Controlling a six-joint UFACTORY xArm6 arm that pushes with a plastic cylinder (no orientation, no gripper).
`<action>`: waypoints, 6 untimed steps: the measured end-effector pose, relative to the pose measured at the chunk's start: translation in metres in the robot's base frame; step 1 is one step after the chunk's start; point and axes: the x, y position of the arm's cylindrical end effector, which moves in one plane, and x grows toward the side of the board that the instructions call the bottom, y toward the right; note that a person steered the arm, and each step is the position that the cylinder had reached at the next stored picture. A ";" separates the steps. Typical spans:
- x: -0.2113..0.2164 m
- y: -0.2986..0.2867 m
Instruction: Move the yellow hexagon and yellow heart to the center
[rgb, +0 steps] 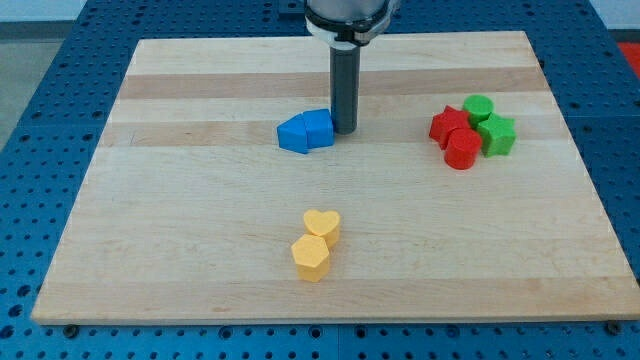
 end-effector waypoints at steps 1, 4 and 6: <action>0.030 0.011; 0.160 0.047; 0.233 0.026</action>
